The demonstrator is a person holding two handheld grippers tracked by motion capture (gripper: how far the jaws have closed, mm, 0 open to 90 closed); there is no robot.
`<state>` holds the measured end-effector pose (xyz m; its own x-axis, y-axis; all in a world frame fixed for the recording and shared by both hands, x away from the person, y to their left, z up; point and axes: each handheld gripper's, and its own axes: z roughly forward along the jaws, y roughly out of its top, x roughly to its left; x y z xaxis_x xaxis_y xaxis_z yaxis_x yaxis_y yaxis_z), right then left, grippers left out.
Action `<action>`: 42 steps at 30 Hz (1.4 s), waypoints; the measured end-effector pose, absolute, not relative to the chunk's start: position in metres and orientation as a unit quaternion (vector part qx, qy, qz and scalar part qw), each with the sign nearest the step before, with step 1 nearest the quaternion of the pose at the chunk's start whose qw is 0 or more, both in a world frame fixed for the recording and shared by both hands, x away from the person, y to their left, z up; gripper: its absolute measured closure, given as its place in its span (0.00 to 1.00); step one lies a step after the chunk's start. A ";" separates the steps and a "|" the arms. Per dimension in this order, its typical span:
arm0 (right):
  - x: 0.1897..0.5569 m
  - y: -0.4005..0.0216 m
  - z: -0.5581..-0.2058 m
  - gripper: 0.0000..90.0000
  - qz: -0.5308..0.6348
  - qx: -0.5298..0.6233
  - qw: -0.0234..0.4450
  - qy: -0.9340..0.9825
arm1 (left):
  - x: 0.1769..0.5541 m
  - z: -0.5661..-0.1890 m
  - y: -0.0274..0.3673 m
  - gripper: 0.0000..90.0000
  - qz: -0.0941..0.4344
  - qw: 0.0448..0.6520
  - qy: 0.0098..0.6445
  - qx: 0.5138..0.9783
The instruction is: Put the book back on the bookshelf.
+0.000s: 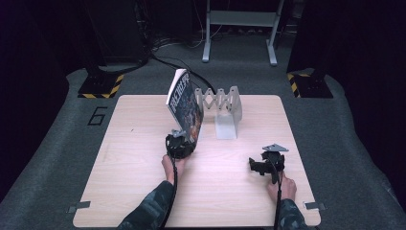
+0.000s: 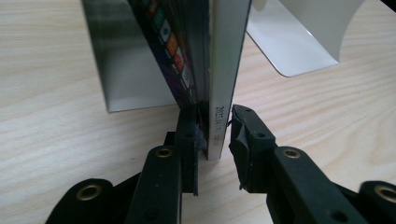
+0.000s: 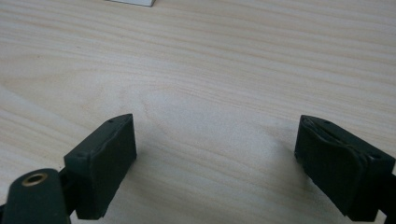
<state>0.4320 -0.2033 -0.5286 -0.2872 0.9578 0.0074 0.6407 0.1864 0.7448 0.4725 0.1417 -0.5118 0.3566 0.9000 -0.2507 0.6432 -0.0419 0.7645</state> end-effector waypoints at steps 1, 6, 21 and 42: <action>0.432 -0.203 -0.529 0.13 0.329 0.546 0.241 0.732 | 0.472 -0.512 0.142 0.79 0.148 0.420 0.542 0.713; 0.432 -0.203 -0.529 0.13 0.330 0.546 0.240 0.732 | 0.471 -0.512 0.136 0.73 0.138 0.430 0.532 0.717; 0.432 -0.204 -0.528 0.13 0.328 0.539 0.239 0.738 | 0.469 -0.511 0.120 0.68 0.120 0.451 0.493 0.734; 0.432 -0.204 -0.528 0.13 0.328 0.539 0.239 0.738 | 0.448 -0.489 0.128 0.27 0.190 0.418 0.455 0.763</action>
<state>0.4316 -0.2043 -0.5285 -0.3046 0.9525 0.0003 0.6383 0.2038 0.7423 0.4477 0.1276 -0.4892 0.5141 0.8529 -0.0907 0.5349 -0.2362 0.8112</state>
